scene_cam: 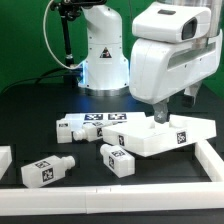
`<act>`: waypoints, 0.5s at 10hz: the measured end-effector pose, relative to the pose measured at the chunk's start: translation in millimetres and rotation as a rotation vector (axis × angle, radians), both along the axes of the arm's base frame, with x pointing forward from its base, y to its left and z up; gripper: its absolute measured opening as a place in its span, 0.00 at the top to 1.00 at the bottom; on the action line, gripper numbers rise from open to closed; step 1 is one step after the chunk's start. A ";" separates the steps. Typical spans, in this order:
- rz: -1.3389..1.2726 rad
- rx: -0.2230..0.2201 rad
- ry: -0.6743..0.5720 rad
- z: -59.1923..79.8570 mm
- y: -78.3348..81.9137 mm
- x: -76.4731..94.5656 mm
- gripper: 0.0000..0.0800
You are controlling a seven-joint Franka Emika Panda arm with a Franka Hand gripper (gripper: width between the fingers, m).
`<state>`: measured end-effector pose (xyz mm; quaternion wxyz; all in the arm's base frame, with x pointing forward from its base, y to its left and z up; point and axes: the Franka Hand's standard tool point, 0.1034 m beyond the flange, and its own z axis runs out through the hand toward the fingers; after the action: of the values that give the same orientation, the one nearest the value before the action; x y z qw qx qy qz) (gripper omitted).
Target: Assemble one leg
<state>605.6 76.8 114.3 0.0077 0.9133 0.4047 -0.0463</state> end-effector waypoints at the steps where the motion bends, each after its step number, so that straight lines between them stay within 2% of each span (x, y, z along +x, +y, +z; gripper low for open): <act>1: 0.000 0.000 0.000 0.0 0.0 0.1 0.19; 5: 0.000 0.001 0.000 -0.1 0.4 0.1 0.19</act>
Offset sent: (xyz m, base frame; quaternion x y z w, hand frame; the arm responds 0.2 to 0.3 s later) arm 0.0000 0.0000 0.0000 0.0000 0.0000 0.0000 1.0000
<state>605.7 77.2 114.2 0.0072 0.9133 0.4045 -0.0458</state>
